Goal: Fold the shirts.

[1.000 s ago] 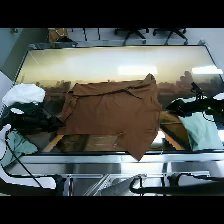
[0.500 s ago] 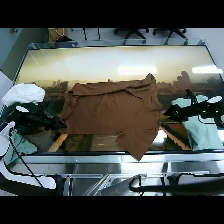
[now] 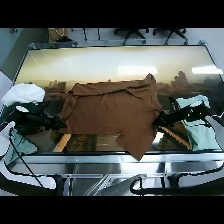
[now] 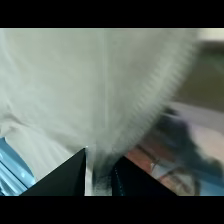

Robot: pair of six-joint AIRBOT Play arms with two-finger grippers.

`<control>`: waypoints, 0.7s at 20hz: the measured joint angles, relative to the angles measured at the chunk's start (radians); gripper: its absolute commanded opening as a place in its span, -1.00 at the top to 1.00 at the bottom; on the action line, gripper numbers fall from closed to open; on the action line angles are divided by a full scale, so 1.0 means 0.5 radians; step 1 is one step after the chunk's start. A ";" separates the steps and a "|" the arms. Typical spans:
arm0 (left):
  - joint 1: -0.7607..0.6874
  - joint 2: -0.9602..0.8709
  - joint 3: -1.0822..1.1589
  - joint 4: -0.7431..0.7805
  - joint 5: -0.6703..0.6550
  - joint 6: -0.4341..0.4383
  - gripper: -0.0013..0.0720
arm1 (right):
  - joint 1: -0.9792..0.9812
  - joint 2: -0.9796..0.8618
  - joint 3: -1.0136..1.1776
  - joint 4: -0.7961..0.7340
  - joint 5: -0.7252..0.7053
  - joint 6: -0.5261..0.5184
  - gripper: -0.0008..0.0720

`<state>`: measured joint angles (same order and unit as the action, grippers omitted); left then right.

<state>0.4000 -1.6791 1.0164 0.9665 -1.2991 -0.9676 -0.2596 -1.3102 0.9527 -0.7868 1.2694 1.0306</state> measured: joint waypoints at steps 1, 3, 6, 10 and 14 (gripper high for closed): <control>-0.001 0.023 -0.001 -0.003 0.002 0.000 0.94 | 0.021 0.008 0.001 0.005 -0.003 -0.026 0.92; 0.001 0.113 -0.005 0.007 0.031 0.002 0.94 | 0.038 0.074 0.038 0.089 0.041 -0.071 0.92; 0.008 0.397 0.030 -0.243 -0.089 0.042 0.94 | -0.002 0.283 0.195 0.175 0.112 -0.105 0.93; 0.037 0.882 0.269 -0.740 -0.253 0.071 0.94 | -0.178 0.657 0.675 0.366 0.150 -0.120 0.92; 0.172 1.417 0.680 -1.341 -0.169 0.068 0.94 | -0.404 0.972 1.297 0.475 0.052 -0.127 0.93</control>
<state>0.4858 -0.9707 1.3563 0.2958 -1.3834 -0.9337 -0.4614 -0.8242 1.6012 -0.5491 1.2953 0.9668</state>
